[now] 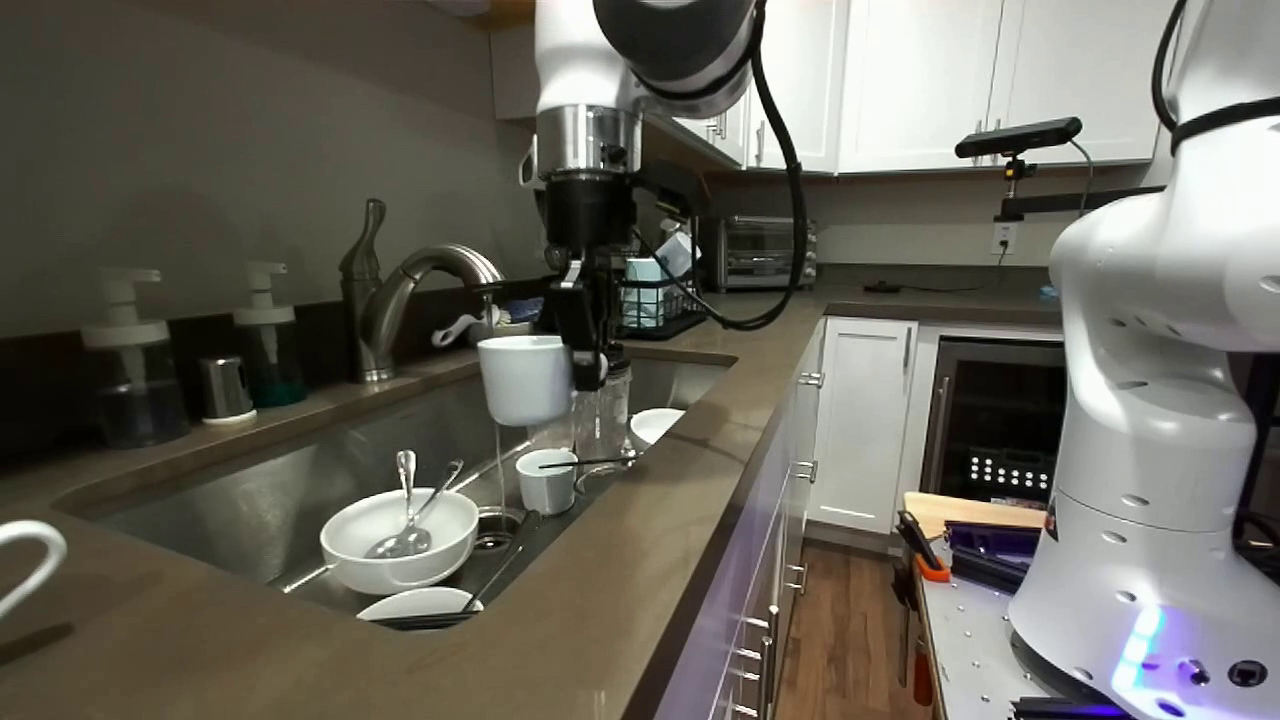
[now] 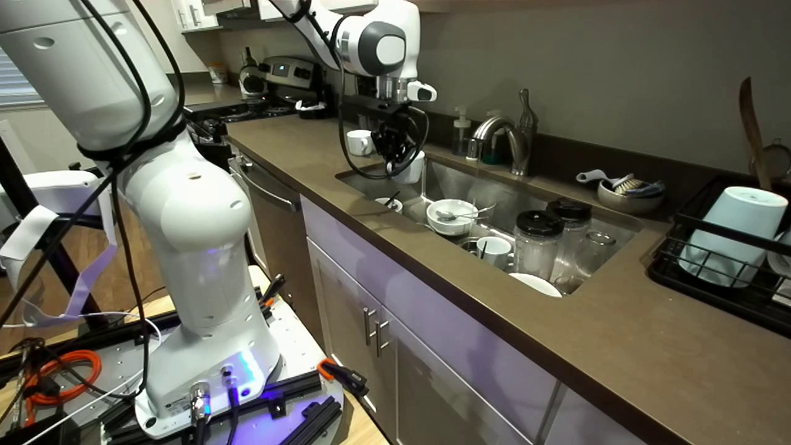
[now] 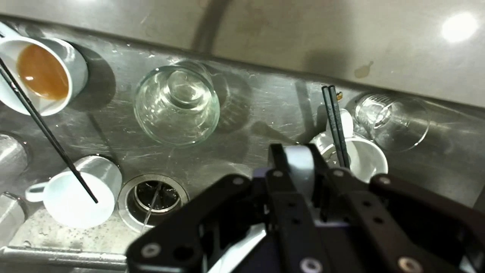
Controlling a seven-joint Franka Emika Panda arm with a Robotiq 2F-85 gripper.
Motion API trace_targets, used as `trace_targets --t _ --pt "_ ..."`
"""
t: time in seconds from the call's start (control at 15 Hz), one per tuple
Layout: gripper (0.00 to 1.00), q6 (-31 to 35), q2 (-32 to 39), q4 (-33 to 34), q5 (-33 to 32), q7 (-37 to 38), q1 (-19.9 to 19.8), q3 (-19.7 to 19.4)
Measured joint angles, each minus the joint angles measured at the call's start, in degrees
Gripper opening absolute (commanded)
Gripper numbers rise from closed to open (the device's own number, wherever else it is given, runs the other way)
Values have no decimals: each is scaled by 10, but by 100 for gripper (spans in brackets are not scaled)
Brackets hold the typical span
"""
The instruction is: Pour some water into the cup.
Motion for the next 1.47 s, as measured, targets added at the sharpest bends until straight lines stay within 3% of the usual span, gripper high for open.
trace_targets --t 0.8,1.47 --pt "4 -62 2 30 -72 20 -37 -16" --pt "4 -75 92 127 -103 20 -44 -32"
